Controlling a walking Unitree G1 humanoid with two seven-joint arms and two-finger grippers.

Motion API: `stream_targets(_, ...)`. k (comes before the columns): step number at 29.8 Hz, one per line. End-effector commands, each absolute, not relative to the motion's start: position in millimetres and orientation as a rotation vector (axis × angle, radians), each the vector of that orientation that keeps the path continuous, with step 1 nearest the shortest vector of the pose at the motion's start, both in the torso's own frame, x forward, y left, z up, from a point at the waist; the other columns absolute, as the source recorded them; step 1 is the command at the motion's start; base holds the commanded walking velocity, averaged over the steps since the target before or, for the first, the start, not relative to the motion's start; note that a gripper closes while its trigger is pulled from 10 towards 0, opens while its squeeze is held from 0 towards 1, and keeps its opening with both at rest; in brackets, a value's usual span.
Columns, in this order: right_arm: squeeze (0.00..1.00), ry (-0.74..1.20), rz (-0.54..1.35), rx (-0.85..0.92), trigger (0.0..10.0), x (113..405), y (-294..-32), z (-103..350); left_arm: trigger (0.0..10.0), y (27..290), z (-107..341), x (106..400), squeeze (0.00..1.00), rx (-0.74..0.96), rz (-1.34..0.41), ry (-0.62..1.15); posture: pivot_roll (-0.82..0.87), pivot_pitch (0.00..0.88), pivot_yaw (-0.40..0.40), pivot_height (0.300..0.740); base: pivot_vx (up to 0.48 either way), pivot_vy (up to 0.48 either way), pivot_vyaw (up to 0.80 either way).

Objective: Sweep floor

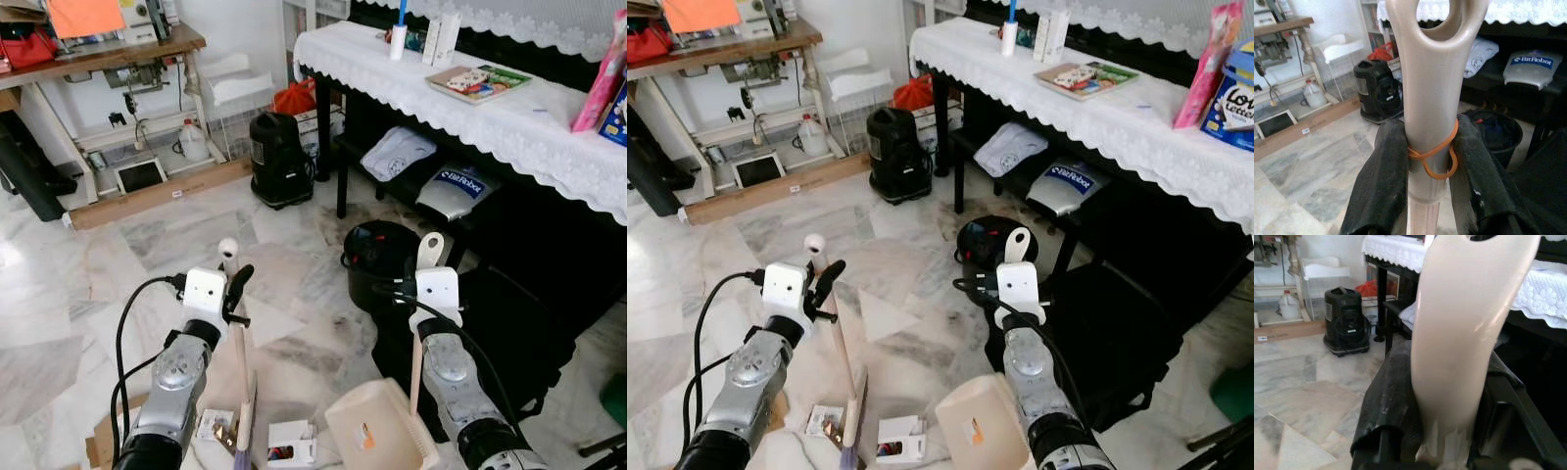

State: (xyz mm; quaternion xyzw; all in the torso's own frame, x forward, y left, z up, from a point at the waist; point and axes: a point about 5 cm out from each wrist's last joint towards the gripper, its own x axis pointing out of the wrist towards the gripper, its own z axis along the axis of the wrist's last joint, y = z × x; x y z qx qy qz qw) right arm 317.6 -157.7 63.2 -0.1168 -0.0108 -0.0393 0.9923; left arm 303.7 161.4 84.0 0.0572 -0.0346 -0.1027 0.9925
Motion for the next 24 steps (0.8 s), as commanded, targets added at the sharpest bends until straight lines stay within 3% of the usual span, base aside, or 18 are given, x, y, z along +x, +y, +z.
stream_targets(1,0.0,-0.012,-0.09,-0.25,10.0,315.6,-158.8,60.3,10.0,165.3,87.2,302.8,0.0,0.124,-0.206,-0.083,0.06,0.0,0.053,0.74,0.0,0.0,0.0)
stream_targets(24,0.0,0.102,-0.139,-0.296,10.0,292.7,-160.7,27.1,10.0,165.5,64.1,294.9,0.0,0.078,-0.247,0.082,0.07,0.0,0.072,0.74,0.0,0.0,0.0)
